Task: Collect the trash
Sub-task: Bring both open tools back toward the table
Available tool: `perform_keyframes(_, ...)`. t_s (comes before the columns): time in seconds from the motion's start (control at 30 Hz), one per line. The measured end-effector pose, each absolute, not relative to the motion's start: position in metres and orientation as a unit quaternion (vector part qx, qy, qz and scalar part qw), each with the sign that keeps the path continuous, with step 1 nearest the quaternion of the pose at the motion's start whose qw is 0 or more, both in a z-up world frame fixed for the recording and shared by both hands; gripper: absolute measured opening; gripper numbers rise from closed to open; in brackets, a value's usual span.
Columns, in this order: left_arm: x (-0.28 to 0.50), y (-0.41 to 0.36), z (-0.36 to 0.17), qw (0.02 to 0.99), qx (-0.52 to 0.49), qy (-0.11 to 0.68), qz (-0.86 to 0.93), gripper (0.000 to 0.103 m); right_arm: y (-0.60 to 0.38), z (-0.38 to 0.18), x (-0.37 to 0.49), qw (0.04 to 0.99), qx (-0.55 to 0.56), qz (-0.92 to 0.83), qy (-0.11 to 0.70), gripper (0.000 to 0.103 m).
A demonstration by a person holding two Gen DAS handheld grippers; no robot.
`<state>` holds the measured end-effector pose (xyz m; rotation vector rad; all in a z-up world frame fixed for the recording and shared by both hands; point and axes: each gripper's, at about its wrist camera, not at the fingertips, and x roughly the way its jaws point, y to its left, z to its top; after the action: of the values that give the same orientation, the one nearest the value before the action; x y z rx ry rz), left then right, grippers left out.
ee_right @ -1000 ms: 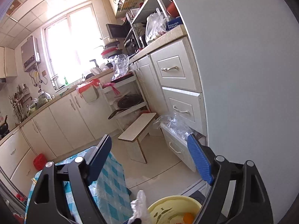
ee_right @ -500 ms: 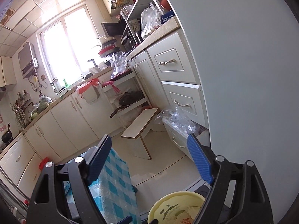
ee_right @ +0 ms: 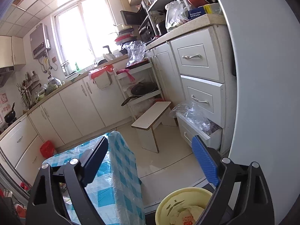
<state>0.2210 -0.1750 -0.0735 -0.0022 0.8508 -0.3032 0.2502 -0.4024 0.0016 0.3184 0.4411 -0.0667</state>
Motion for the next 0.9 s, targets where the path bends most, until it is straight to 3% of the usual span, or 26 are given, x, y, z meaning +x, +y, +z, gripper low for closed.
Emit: perform_keyframes(0.9,0.194,-0.087,-0.067,0.913,-0.033,0.397,-0.087,0.087,-0.322,0.004,0.267,0.964,0.100,0.045,0.242,0.088)
